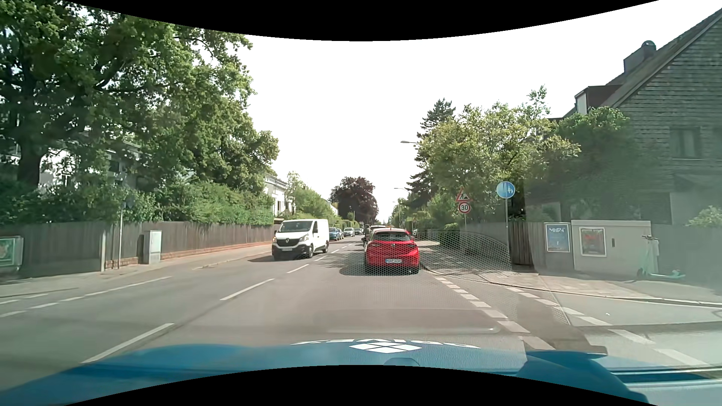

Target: Follow the waypoints while adhering to traffic rules and regulations

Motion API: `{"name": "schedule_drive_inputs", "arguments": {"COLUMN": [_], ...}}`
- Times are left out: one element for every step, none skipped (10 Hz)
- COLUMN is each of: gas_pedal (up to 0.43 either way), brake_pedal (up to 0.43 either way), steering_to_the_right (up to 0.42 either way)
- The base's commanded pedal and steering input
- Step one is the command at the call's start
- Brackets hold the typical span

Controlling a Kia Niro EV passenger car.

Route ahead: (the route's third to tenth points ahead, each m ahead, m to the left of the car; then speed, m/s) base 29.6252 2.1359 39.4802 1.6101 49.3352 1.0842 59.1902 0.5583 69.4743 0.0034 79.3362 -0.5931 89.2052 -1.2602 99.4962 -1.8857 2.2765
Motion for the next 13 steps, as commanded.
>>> {"name": "schedule_drive_inputs", "arguments": {"gas_pedal": [0.209, 0.209, 0.209, 0.220, 0.228, 0.228, 0.228, 0.228, 0.228, 0.228, 0.228, 0.228, 0.228], "brake_pedal": [0.000, 0.000, 0.000, 0.000, 0.000, 0.000, 0.000, 0.000, 0.000, 0.000, 0.000, 0.000, 0.000], "steering_to_the_right": [0.000, 0.000, 0.000, 0.000, 0.000, 0.000, 0.000, 0.000, 0.000, 0.000, 0.000, 0.000, 0.000]}}
